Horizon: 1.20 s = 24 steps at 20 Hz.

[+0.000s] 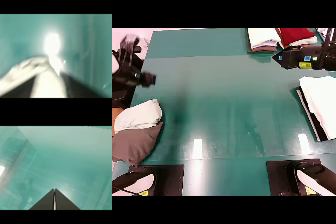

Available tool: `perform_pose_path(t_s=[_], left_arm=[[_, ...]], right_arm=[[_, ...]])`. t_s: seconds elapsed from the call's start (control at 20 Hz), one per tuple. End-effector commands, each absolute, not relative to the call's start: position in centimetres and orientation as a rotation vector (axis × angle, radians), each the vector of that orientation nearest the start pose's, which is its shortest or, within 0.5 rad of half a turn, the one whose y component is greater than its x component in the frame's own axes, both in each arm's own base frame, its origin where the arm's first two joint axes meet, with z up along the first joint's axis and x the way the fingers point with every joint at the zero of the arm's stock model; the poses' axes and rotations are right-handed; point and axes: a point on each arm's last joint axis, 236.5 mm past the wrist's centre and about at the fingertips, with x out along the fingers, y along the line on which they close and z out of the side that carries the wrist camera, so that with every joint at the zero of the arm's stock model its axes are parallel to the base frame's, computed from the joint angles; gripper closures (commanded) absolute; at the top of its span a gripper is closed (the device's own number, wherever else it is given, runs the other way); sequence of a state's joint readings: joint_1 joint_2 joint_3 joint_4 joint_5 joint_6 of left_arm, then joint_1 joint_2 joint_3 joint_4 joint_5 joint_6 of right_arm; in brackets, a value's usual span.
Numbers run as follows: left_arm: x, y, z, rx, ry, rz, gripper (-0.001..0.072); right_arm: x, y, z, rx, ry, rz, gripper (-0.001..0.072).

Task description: Fold the shirts.

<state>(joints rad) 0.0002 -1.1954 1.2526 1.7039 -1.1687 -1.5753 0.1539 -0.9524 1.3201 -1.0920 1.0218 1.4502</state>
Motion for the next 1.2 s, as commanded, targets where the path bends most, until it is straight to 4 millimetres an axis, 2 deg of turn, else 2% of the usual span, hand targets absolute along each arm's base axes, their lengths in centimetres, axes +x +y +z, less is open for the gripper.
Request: perform_pose_path(t_s=[0.0, 0.15, 0.25, 0.3, 0.35, 0.4, 0.45, 0.5, 0.6, 0.65, 0.75, 0.85, 0.9, 0.95, 1.0, 1.1, 1.15], left_arm=[[34.7, 9.2, 0.0, 0.041, 1.285, 0.236, 0.0039], [33.5, 9.7, -3.4, 0.029, 1.304, 0.24, 0.0039], [33.3, 9.3, -3.8, 0.012, 1.307, 0.232, 0.0043], [33.5, 9.2, -3.5, 0.008, 1.3, 0.231, 0.0233], [33.7, 9.3, -2.7, 0.009, 1.286, 0.234, 0.0601], [34.2, 9.4, -1.7, 0.008, 1.272, 0.237, 0.0682], [34.9, 9.6, 0.3, 0.007, 1.243, 0.244, 0.0683], [36.0, 9.6, 3.3, 0.009, 1.182, 0.248, 0.0683], [38.6, 8.3, 12.3, 0.037, 0.964, 0.221, 0.0684], [39.4, 6.5, 17.9, 0.057, 0.828, 0.185, 0.0683], [39.4, 1.5, 28.1, 0.091, 0.594, 0.073, 0.0684], [37.9, -4.7, 35.6, 0.131, 0.424, -0.096, 0.0684], [36.9, -7.6, 38.1, 0.147, 0.356, -0.18, 0.0684], [36.0, -10.7, 40.0, 0.16, 0.292, -0.264, 0.0684], [35.3, -13.5, 40.9, 0.175, 0.252, -0.342, 0.0684], [34.4, -19.7, 40.6, 0.196, 0.228, -0.497, 0.0684], [34.1, -23.2, 39.2, 0.215, 0.25, -0.578, 0.0684]], right_arm=[[37.0, 15.2, 24.5, 0.212, 0.638, 0.497, 0.0695], [36.9, 15.2, 24.5, 0.212, 0.638, 0.498, 0.0695], [37.0, 15.2, 24.5, 0.212, 0.638, 0.497, 0.0695], [37.0, 15.2, 24.6, 0.213, 0.638, 0.497, 0.0695], [37.0, 15.1, 24.6, 0.214, 0.633, 0.496, 0.0695], [37.2, 15.1, 24.9, 0.217, 0.621, 0.494, 0.0695], [37.4, 15.3, 25.5, 0.232, 0.598, 0.498, 0.0695], [37.4, 15.6, 26.5, 0.249, 0.573, 0.51, 0.0696], [37.5, 15.6, 29.2, 0.241, 0.517, 0.52, 0.0696], [37.6, 15.6, 31.0, 0.235, 0.48, 0.525, 0.0695], [37.7, 15.6, 34.5, 0.225, 0.404, 0.533, 0.0696], [37.8, 15.3, 37.2, 0.204, 0.343, 0.528, 0.0695], [37.8, 15.3, 38.4, 0.201, 0.316, 0.531, 0.0695], [37.8, 15.2, 39.7, 0.197, 0.29, 0.532, 0.0695], [37.8, 15.2, 40.7, 0.194, 0.268, 0.535, 0.0695], [37.9, 15.3, 42.4, 0.185, 0.236, 0.542, 0.0695], [37.8, 15.3, 43.0, 0.174, 0.228, 0.542, 0.0695]])
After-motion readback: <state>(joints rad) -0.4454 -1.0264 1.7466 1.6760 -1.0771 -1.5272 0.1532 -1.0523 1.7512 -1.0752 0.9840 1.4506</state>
